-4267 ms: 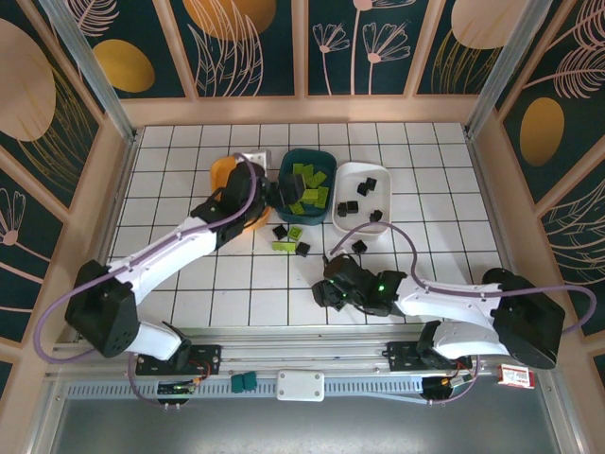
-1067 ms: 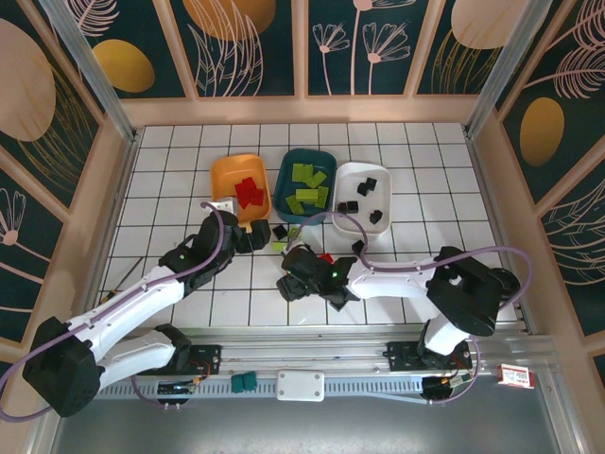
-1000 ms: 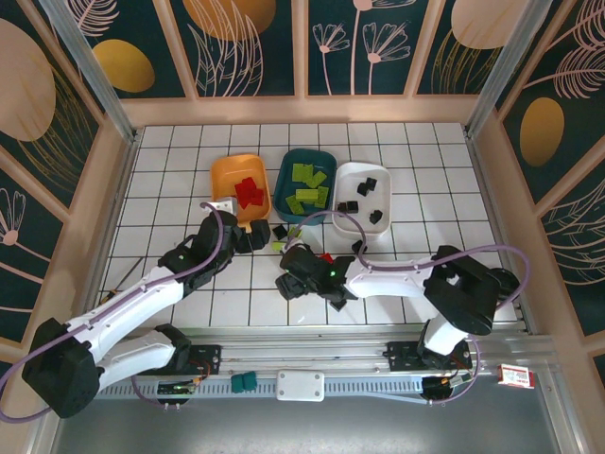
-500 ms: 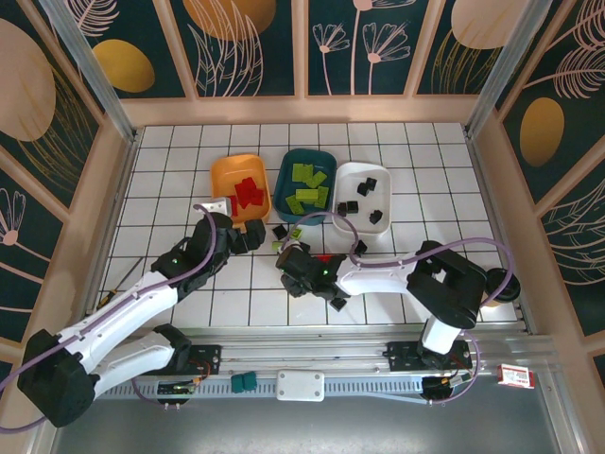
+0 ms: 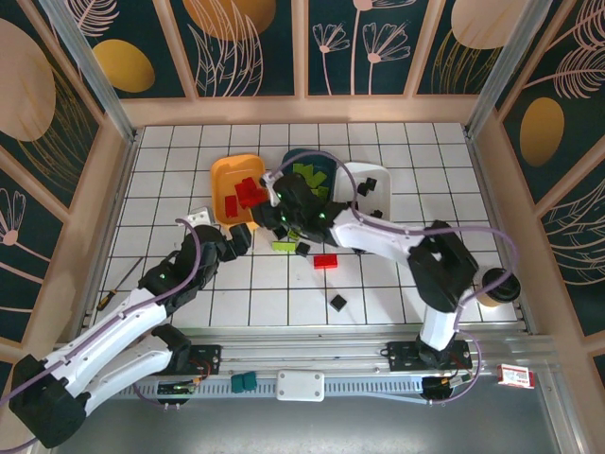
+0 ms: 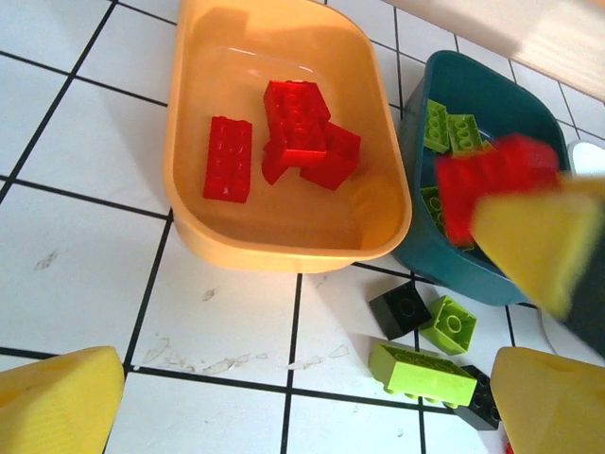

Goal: Sort the legos into containers by color
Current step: Place the lego in the container, then pick up the lego from the bottom-center of the table.

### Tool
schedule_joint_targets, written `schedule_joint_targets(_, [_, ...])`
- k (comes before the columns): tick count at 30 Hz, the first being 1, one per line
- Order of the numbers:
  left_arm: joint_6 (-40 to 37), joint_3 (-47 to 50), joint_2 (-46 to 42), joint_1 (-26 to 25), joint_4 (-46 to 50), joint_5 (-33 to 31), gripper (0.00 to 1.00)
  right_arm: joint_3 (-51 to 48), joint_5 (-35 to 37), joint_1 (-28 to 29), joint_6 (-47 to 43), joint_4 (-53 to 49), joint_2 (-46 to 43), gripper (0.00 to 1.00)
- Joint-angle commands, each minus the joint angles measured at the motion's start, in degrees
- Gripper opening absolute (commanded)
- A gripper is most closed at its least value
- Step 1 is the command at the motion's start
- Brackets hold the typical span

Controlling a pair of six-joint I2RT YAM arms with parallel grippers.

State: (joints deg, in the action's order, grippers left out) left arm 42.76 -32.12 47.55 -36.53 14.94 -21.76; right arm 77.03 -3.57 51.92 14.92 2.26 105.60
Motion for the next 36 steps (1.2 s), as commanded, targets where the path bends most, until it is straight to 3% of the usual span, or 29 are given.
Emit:
schedule_joint_targets(1, [1.8, 1.0, -1.5, -0.2, 2.2, -0.8, 0.99, 7.2, -7.5, -1.4, -1.6, 0.5, 8.5, 0.25])
schedule_joint_targets(6, [2.4, 1.5, -2.5, -0.2, 3.1, 0.2, 0.99, 18.3, -12.0, -1.9, -1.0, -1.3, 17.7, 0.3])
schedule_joint_targets(10, [2.1, 1.4, -2.1, -0.2, 2.6, 1.7, 0.99, 21.7, -12.4, -2.2, 0.0, -0.2, 19.9, 0.59])
schedule_joint_targets(12, [2.0, 1.2, -1.5, -0.3, 2.4, 2.0, 0.99, 20.2, -12.6, -2.7, 1.1, 1.6, 18.3, 0.67])
schedule_joint_targets(16, [1.3, 0.6, 0.0, -0.3, 1.3, 3.3, 0.99, 10.8, -11.2, -3.5, 2.8, 6.3, 10.2, 0.76])
schedule_joint_targets(23, [0.6, 0.3, 3.4, -0.2, -2.1, 4.5, 0.99, -14.2, -2.3, -3.2, 4.8, 5.7, -10.8, 0.77])
schedule_joint_targets(29, [0.7, 0.5, 8.0, -0.2, -5.9, 5.2, 0.99, -34.7, 4.2, -1.6, 10.4, -8.2, -29.0, 0.77])
schedule_joint_targets(32, [0.5, 0.3, 10.6, -0.2, -7.5, 5.8, 0.99, -39.4, 8.1, 1.0, 15.3, -19.0, -35.4, 0.77])
schedule_joint_targets(36, [0.5, 0.6, 13.4, -0.2, -10.2, 7.4, 0.99, -42.6, 8.3, 5.3, 22.1, -27.6, -39.3, 0.77])
